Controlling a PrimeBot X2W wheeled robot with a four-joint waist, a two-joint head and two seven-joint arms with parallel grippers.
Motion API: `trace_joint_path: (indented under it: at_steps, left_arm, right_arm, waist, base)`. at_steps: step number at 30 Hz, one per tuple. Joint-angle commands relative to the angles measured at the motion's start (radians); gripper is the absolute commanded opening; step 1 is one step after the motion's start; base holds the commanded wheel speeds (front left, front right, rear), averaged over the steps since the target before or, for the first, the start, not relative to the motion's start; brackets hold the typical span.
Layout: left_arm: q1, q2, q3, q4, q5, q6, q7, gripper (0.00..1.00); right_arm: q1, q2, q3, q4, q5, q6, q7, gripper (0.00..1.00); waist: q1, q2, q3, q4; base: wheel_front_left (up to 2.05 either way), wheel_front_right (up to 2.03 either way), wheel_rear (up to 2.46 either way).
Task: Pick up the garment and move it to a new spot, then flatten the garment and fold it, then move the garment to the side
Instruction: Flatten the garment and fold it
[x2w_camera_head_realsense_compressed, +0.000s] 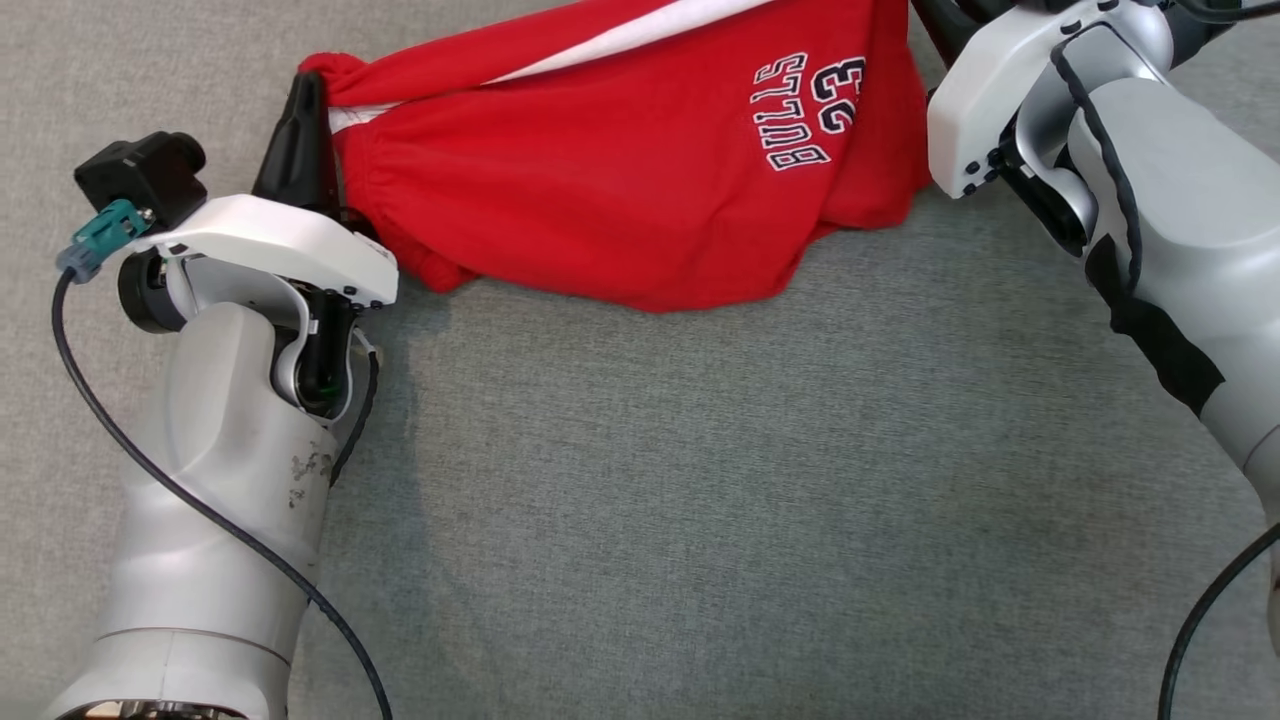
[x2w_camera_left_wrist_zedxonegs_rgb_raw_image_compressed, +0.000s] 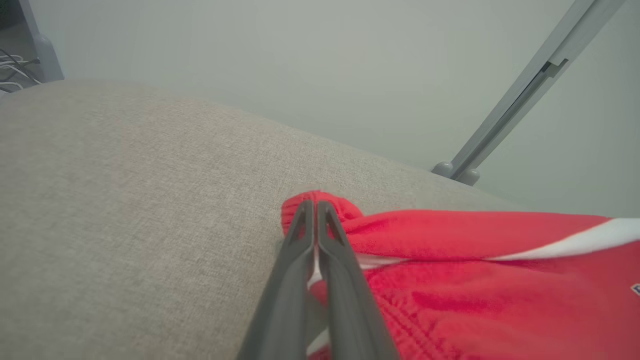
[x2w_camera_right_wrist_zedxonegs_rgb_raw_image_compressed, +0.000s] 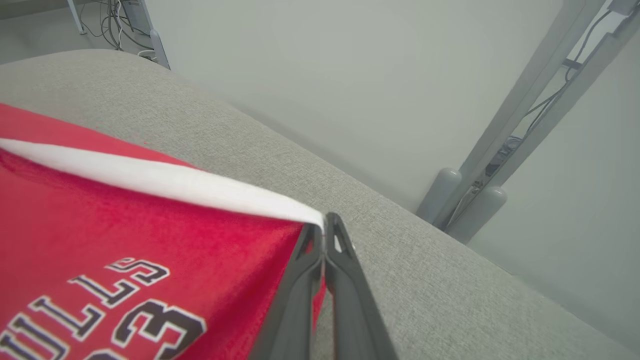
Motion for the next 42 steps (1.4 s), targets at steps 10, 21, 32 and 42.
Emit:
trace_joint_path:
  at_steps: [10,21,32,42]
  left_arm:
    - [-0.022,-0.009,-0.001,0.016,0.024,-0.01,-0.006,0.25]
    - [0.05,-0.011,0.043,-0.07,0.07,-0.011,-0.005,1.0]
    - [0.314,-0.012,0.157,-0.496,0.219,0.001,-0.005,1.0]
    - [0.562,-0.012,0.138,-0.704,0.318,0.065,-0.005,1.0]
  right_arm:
    - [-0.023,0.026,0.054,0.094,0.037,-0.001,0.006,0.92]
    - [0.005,0.016,0.047,0.082,0.106,-0.001,-0.024,1.0]
    - [0.149,-0.014,-0.04,0.033,0.174,0.0,-0.031,1.0]
    - [0.315,0.014,-0.082,0.056,0.225,0.0,-0.029,1.0]
  waist:
    - [0.0,0.0,0.017,0.018]
    - [0.0,0.0,-0.028,0.005]
    - [0.0,0.0,-0.132,-0.022]
    - [0.0,0.0,-0.255,-0.018]
  base:
    - [0.0,0.0,0.0]
    - [0.0,0.0,0.0]
    - [0.0,0.0,0.0]
    - [0.0,0.0,0.0]
